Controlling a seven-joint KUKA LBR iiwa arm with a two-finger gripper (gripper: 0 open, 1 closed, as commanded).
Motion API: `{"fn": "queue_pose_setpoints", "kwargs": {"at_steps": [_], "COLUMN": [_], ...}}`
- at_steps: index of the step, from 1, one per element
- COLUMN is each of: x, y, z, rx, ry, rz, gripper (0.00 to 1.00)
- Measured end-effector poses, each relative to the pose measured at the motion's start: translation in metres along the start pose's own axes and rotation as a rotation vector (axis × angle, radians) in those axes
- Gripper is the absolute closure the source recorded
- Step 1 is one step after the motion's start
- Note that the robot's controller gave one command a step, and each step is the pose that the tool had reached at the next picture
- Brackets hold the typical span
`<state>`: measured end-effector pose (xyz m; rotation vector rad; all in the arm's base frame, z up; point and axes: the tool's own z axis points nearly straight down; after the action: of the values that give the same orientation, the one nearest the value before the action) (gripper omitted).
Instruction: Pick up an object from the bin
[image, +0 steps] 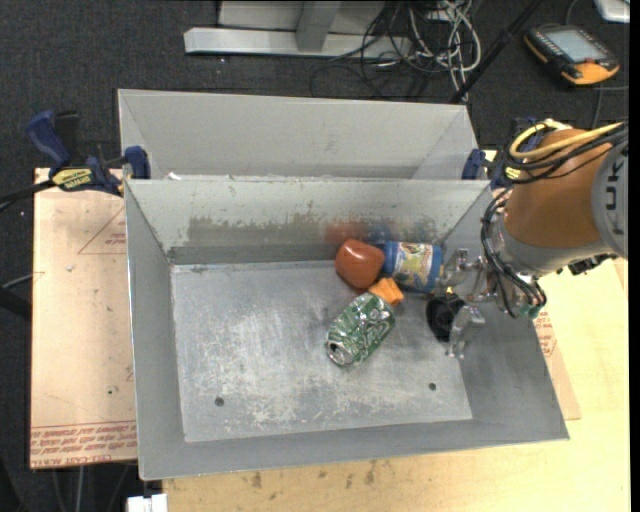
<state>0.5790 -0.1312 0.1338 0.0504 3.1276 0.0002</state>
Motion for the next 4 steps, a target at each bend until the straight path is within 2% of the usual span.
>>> {"fn": "queue_pose_setpoints", "kwargs": {"at_steps": [1, 2, 3, 4], "x": [-0.064, -0.051, -0.05, -0.04], "y": [-0.018, -0.013, 0.046, 0.074], "z": [0.059, 0.058, 0.061, 0.057], "rx": [-0.004, -0.001, 0.002, -0.002], "ry": [0.015, 0.004, 0.004, -0.011], "rz": [0.167, 0.15, 0.184, -0.305], "gripper": [0.0, 0.0, 0.0, 1.0]}}
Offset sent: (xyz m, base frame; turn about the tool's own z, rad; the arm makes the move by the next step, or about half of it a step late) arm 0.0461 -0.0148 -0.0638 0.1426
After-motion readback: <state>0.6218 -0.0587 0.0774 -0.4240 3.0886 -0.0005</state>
